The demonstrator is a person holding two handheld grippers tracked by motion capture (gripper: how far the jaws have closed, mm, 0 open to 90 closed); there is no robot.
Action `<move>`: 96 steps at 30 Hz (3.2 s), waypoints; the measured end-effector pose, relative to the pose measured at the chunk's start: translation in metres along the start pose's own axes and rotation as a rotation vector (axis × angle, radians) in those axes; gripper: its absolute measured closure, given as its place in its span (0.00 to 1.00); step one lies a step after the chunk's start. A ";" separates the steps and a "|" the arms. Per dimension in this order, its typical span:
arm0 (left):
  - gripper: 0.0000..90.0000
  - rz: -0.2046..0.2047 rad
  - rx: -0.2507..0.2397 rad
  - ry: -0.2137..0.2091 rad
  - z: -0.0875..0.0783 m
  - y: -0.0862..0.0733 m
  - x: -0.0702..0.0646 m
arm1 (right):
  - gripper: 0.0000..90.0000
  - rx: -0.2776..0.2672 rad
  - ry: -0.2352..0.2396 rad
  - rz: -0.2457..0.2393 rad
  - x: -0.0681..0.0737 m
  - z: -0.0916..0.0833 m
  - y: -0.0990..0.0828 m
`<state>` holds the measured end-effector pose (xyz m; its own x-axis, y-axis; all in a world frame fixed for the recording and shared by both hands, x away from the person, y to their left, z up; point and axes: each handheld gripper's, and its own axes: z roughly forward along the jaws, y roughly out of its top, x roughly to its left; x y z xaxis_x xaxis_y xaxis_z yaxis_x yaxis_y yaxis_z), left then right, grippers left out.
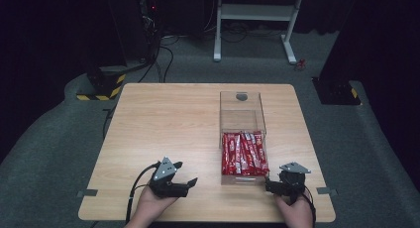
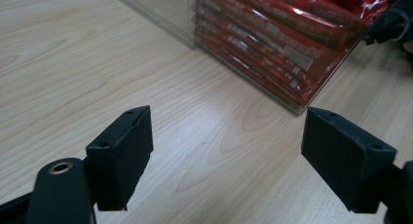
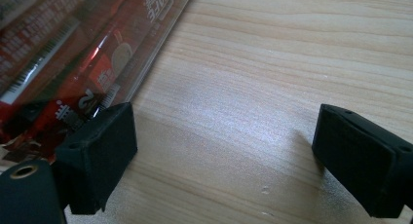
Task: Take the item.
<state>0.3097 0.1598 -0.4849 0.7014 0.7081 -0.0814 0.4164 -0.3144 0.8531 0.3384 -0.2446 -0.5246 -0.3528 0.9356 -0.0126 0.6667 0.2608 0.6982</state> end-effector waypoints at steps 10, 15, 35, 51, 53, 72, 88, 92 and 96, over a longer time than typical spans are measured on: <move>0.22 0.009 -0.025 -0.031 0.011 0.013 -0.011 | 0.10 0.001 0.000 0.002 0.000 0.000 0.000; 0.22 0.024 -0.037 -0.044 0.014 0.022 -0.017 | 0.10 0.000 0.000 0.001 0.000 0.000 0.000; 0.25 0.074 -0.066 -0.090 0.028 0.057 -0.037 | 0.10 0.000 0.001 0.001 0.000 0.000 0.000; 0.27 0.094 -0.056 -0.124 0.046 0.079 -0.049 | 0.10 0.000 0.001 0.001 0.000 0.000 0.000; 0.27 0.093 -0.048 -0.127 0.049 0.081 -0.050 | 0.10 0.000 0.001 0.001 0.000 0.000 0.000; 0.56 0.068 -0.019 -0.097 0.077 0.089 -0.053 | 0.10 0.000 0.002 0.000 0.000 -0.001 0.000; 0.81 0.080 -0.011 -0.059 0.085 0.081 -0.061 | 0.10 0.000 0.002 -0.002 0.000 -0.001 -0.001; 0.91 0.061 -0.012 -0.066 0.085 0.078 -0.061 | 0.10 0.000 0.002 -0.002 0.000 -0.001 -0.001; 0.96 0.059 -0.015 -0.069 0.084 0.076 -0.061 | 0.10 -0.002 0.002 -0.003 0.000 -0.001 -0.001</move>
<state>0.3474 0.0394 -0.4583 0.7632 0.6428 -0.0656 0.3648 -0.3448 0.8649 0.3374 -0.2447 -0.5247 -0.3557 0.9345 -0.0131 0.6644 0.2627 0.6997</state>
